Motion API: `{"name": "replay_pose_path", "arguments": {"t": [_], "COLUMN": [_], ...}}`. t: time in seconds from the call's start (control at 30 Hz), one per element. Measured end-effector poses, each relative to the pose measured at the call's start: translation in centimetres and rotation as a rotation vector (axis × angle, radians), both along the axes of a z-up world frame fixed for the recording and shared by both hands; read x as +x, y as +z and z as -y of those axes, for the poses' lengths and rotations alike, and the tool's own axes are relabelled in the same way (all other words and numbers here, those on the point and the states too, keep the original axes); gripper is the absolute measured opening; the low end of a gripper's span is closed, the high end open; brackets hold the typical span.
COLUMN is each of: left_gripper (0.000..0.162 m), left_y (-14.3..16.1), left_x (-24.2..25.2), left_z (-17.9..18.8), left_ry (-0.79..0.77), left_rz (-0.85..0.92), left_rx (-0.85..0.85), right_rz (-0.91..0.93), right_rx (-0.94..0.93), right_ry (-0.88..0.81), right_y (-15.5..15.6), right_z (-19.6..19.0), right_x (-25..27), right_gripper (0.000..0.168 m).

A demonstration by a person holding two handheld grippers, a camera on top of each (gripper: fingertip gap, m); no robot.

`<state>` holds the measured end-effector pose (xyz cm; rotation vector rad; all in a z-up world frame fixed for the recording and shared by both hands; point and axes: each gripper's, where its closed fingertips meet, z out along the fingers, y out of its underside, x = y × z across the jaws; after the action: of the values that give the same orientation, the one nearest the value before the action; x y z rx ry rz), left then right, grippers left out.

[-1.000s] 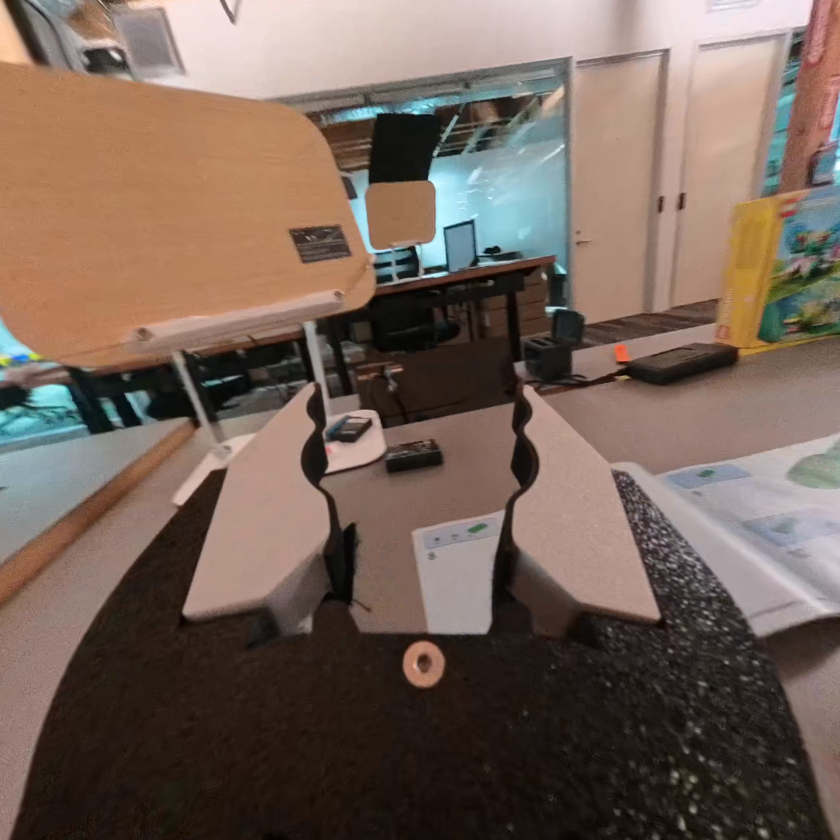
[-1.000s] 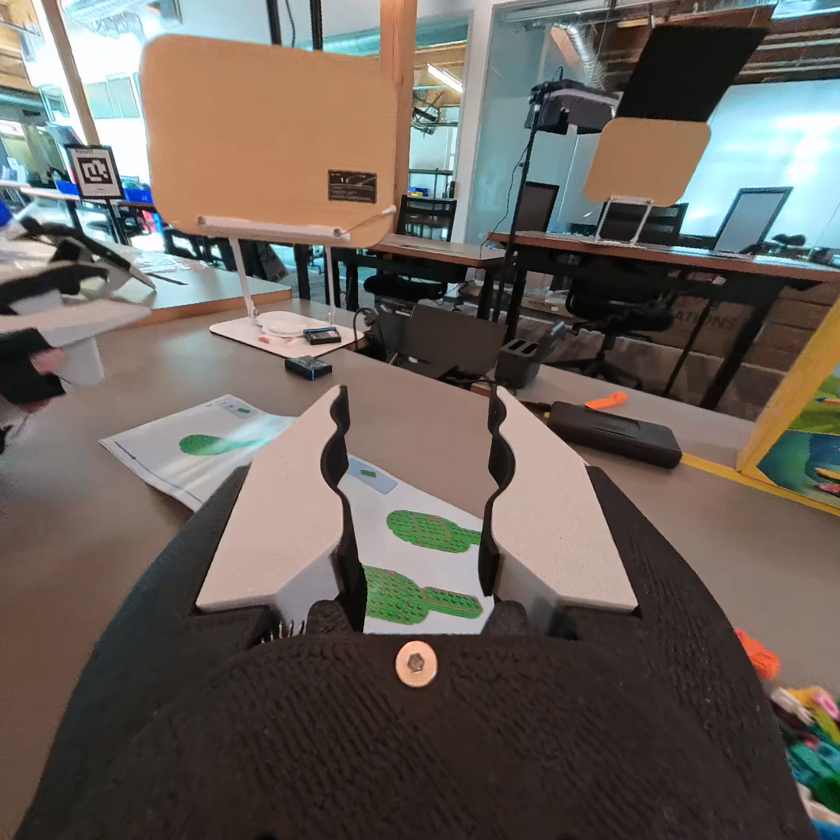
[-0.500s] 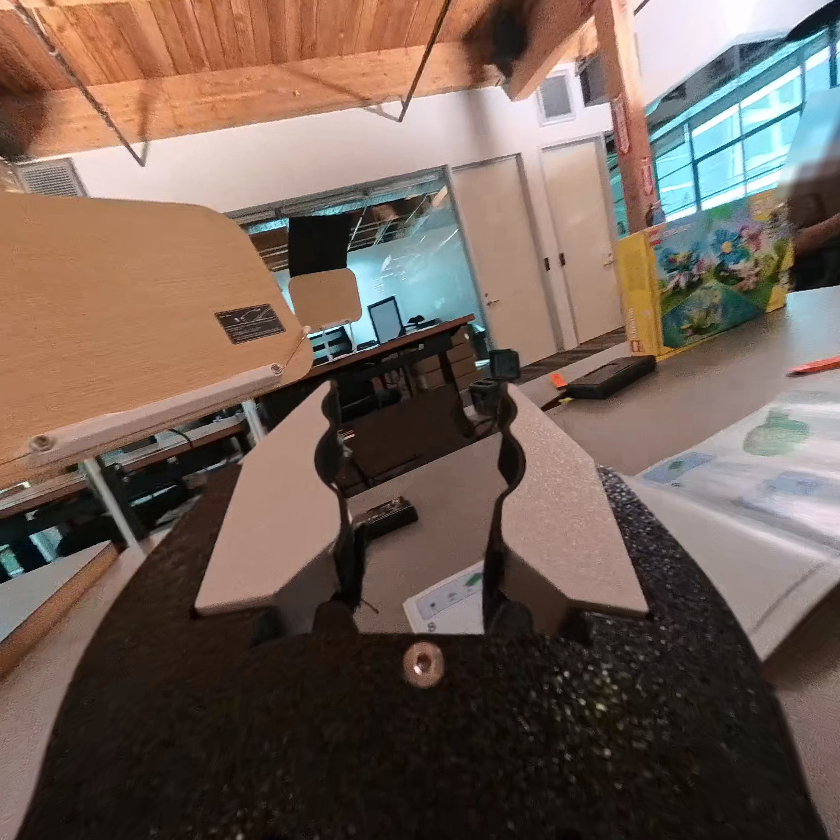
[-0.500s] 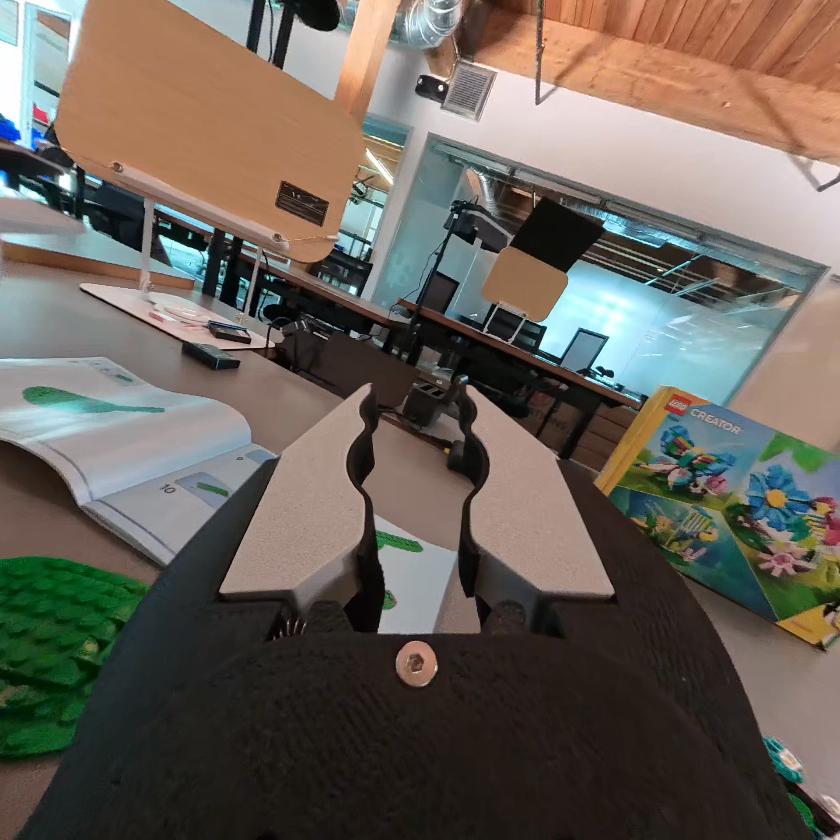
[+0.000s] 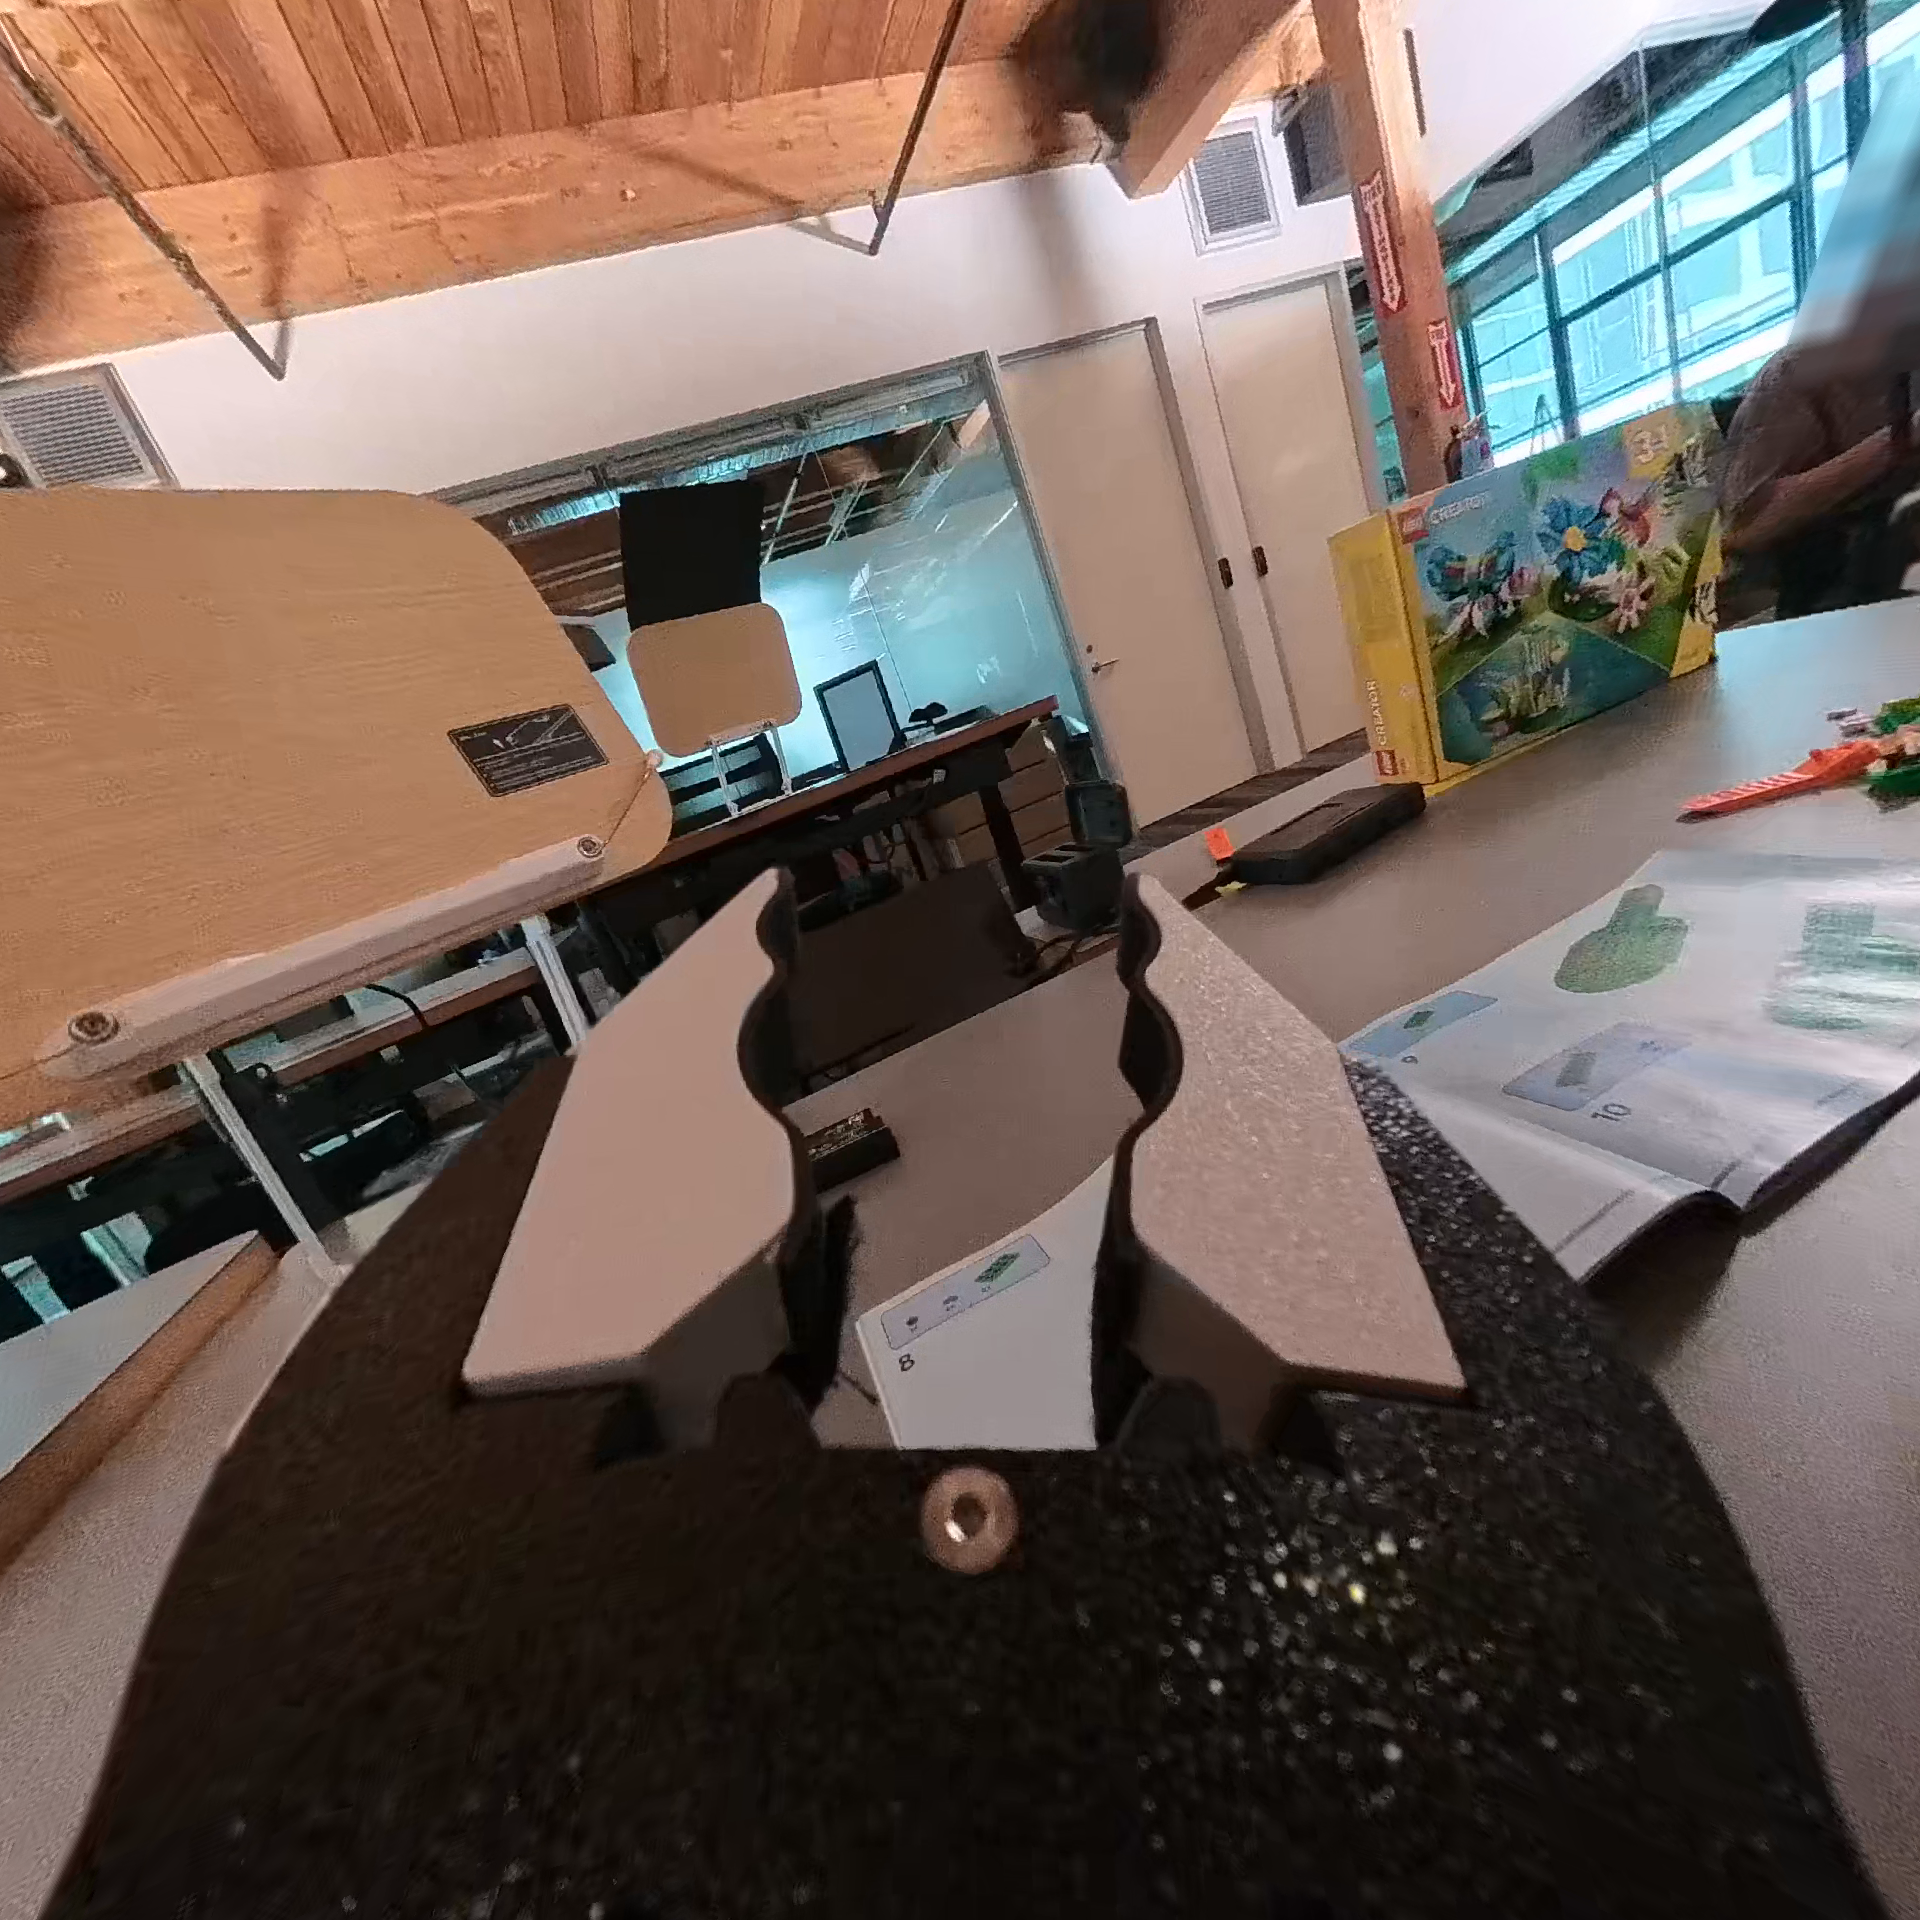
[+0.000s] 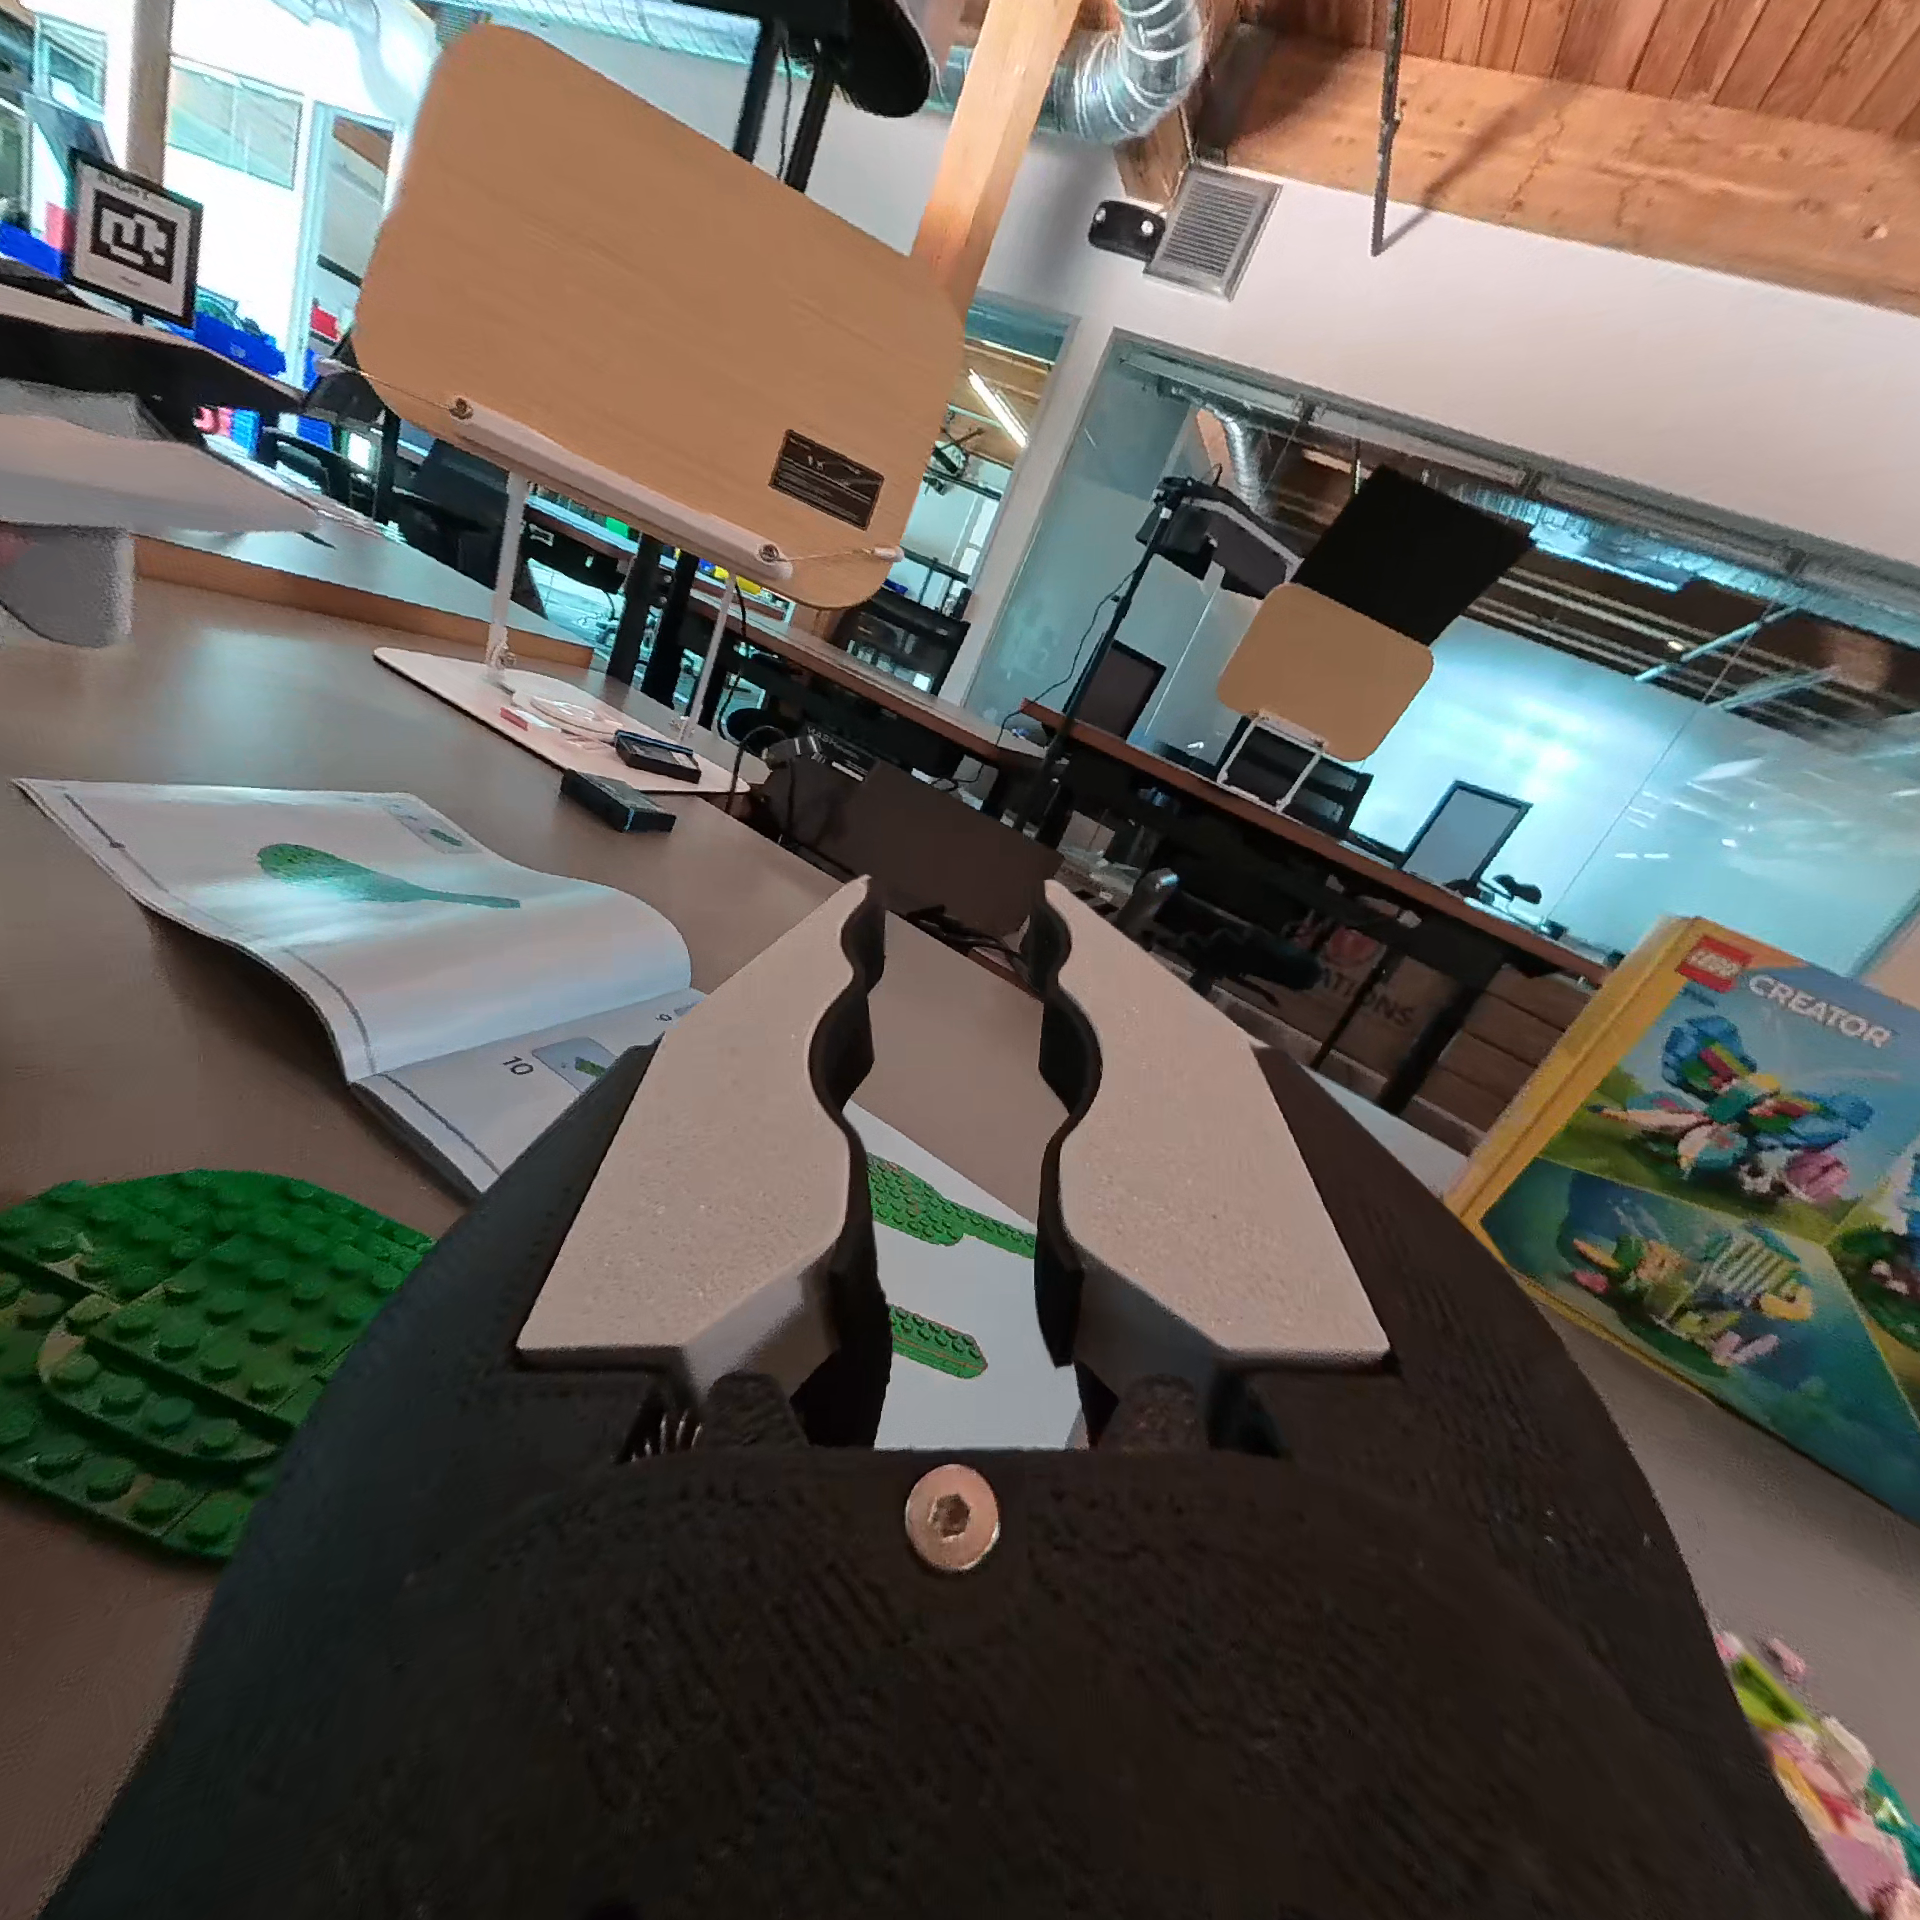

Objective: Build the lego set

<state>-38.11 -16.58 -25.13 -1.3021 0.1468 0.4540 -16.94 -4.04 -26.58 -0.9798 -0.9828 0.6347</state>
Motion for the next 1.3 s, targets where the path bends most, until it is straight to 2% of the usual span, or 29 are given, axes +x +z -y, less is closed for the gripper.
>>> {"name": "replay_pose_path", "arguments": {"t": [0.23,0.53,0.6,0.67,0.8,0.9,1.03,1.13,1.2,1.3], "left_gripper": [0.060,0.065,0.064,0.073,0.075,0.072,0.067,0.067,0.068,0.053], "left_y": [-0.4,-1.4,-2.8,-5.3,-9.0,-11.7,-11.6,-13.5,-13.7,-13.7], "left_x": [1.1,5.3,6.4,7.4,6.4,6.7,8.0,7.2,7.1,6.5], "left_z": [-0.6,-2.3,-2.3,-2.4,-2.6,-3.0,-3.8,-4.0,-4.2,-4.2], "left_ry": [-0.062,-0.359,-0.466,-0.533,-0.428,-0.446,-0.592,-0.577,-0.573,-0.539], "left_rz": [-0.015,-0.050,0.013,0.052,-0.084,-0.115,0.074,0.077,0.121,0.194], "left_rx": [-0.024,-0.081,-0.210,-0.429,-0.644,-0.804,-0.890,-1.000,-1.018,-1.028], "right_rz": [0.016,0.027,0.049,0.068,0.071,0.059,0.068,0.057,0.051,0.063], "right_rx": [0.025,0.096,0.138,0.149,0.095,0.087,0.093,0.107,0.110,0.136], "right_ry": [-0.017,-0.139,-0.195,-0.258,-0.344,-0.355,-0.355,-0.337,-0.327,-0.320], "right_y": [-0.1,-0.2,-0.2,-0.4,-0.6,-0.4,-0.6,0.2,0.2,0.5], "right_z": [-0.1,-1.5,-1.8,-2.5,-4.2,-4.6,-4.7,-4.5,-4.2,-4.1], "right_x": [-0.3,0.5,0.7,1.0,1.8,2.1,2.0,1.8,1.9,1.9], "right_gripper": [0.025,0.024,0.023,0.020,0.017,0.016,0.014,0.013,0.013,0.012]}}
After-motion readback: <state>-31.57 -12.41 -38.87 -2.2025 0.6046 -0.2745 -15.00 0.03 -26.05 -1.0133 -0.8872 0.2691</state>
